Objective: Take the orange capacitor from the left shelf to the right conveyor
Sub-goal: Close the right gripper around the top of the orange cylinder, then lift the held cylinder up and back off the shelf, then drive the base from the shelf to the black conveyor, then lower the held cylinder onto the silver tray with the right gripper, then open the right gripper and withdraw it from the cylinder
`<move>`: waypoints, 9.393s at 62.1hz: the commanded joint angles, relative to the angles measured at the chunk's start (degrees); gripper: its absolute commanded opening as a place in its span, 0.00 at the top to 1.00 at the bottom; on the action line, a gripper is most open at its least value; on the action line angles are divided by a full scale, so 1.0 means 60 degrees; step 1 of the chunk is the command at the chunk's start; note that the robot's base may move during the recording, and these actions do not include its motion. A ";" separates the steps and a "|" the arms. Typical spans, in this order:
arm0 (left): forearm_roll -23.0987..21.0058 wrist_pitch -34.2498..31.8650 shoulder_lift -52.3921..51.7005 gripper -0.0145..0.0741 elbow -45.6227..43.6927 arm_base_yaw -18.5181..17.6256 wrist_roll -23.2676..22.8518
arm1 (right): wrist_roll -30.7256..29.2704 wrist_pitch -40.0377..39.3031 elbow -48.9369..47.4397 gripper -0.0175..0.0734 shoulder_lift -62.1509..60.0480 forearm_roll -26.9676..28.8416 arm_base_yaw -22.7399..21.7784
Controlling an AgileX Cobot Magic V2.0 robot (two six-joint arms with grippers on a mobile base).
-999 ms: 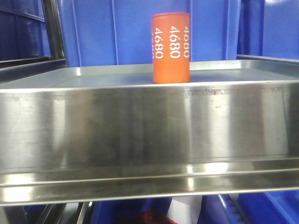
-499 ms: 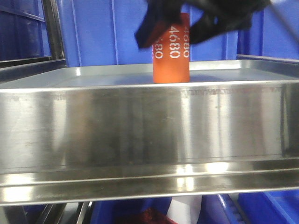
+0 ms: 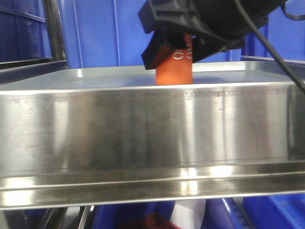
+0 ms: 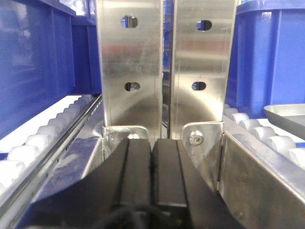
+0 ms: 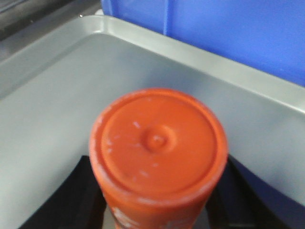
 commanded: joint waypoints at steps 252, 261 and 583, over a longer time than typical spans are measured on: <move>-0.0052 -0.0806 0.0097 0.95 -0.0074 -0.0019 0.0000 | -0.0096 0.2339 0.3166 0.75 -1.1708 -0.0424 0.0936; -0.0052 -0.0806 0.0097 0.95 -0.0074 -0.0019 0.0000 | -0.0096 0.2339 0.3166 0.75 -1.1708 -0.0424 0.0936; -0.0052 -0.0806 0.0097 0.95 -0.0074 -0.0019 0.0000 | -0.1360 -0.7876 0.3457 0.18 -0.1519 -0.0262 -0.1672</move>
